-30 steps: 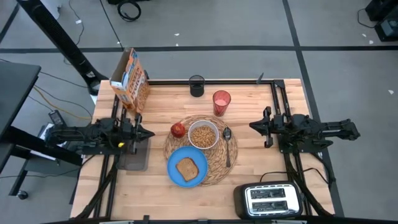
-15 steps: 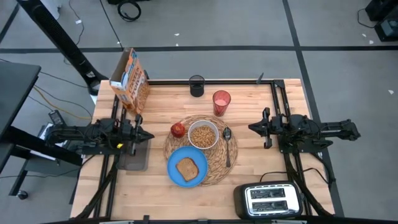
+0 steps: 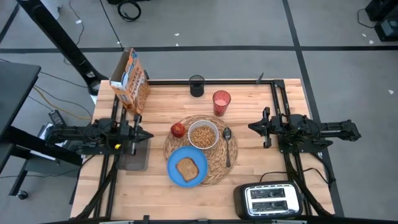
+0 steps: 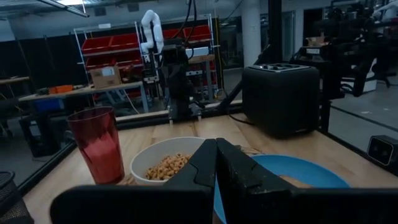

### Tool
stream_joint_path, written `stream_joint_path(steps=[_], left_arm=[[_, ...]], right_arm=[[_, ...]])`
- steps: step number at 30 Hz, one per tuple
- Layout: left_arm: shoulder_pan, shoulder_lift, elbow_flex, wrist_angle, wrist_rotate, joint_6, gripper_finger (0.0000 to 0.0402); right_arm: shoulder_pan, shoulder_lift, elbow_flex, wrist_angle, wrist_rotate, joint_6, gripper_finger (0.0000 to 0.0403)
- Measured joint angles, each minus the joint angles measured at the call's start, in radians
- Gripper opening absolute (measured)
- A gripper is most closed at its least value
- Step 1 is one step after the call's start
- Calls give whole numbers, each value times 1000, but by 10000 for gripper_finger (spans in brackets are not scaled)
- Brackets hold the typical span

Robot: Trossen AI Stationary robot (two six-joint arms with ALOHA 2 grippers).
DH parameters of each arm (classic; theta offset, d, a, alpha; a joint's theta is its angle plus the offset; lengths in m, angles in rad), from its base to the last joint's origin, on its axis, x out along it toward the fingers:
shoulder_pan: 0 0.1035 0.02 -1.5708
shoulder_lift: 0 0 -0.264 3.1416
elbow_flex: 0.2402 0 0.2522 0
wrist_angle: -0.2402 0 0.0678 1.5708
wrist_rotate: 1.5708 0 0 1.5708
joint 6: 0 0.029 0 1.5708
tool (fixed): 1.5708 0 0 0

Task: Arrange a breakfast setting
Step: Return to Home Position

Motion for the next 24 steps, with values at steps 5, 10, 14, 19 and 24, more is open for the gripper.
stream_joint_path(steps=[5, 10, 14, 19, 24], left_arm=[[0, 0, 0, 6, -3, 0, 18], [0, 0, 0, 7, -3, 0, 18], [0, 0, 0, 8, -4, -1, 18], [0, 0, 0, 8, -5, -1, 18], [0, 0, 0, 9, -6, -1, 18]], right_arm=[[0, 0, 0, 0, 0, 0, 33], [0, 0, 0, 1, 0, 0, 31], [0, 0, 0, 1, 0, 0, 33], [0, 0, 0, 1, 0, 0, 32], [0, 0, 0, 1, 0, 0, 33]])
